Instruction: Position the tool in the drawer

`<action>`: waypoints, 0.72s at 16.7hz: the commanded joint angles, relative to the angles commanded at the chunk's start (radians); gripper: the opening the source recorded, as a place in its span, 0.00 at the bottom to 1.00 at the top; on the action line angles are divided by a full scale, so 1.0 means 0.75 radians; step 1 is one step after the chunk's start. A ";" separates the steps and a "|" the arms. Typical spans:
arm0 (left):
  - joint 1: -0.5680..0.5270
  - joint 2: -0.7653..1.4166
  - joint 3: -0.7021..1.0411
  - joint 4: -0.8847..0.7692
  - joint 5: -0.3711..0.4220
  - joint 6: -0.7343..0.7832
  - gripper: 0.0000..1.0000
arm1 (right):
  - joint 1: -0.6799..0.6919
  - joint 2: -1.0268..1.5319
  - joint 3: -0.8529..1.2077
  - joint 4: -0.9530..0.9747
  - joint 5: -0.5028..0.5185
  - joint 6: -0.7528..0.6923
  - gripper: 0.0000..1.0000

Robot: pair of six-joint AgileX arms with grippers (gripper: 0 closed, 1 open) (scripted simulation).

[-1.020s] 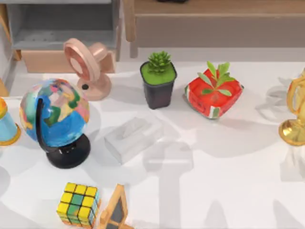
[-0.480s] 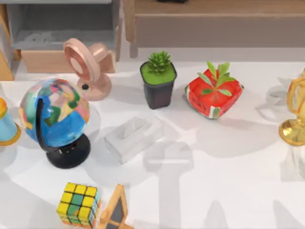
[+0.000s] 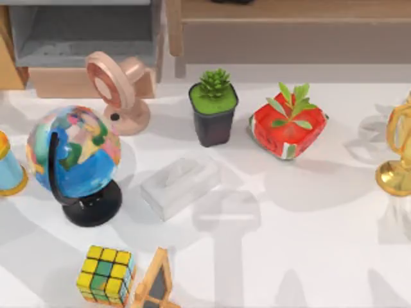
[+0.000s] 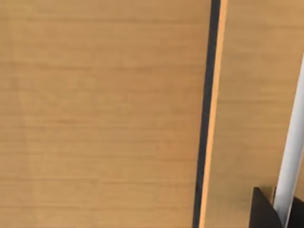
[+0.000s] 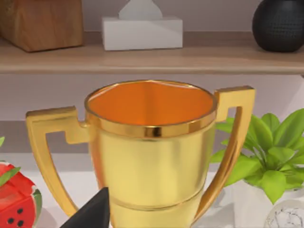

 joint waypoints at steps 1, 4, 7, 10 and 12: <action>-0.012 0.021 0.044 -0.026 -0.012 -0.001 0.00 | 0.000 0.000 0.000 0.000 0.000 0.000 1.00; -0.028 0.047 0.091 -0.063 -0.028 -0.006 0.00 | 0.000 0.000 0.000 0.000 0.000 0.000 1.00; -0.028 0.047 0.091 -0.063 -0.028 -0.006 0.00 | 0.000 0.000 0.000 0.000 0.000 0.000 1.00; -0.028 0.047 0.091 -0.063 -0.028 -0.006 0.23 | 0.000 0.000 0.000 0.000 0.000 0.000 1.00; -0.028 0.047 0.091 -0.063 -0.028 -0.006 0.38 | 0.000 0.000 0.000 0.000 0.000 0.000 1.00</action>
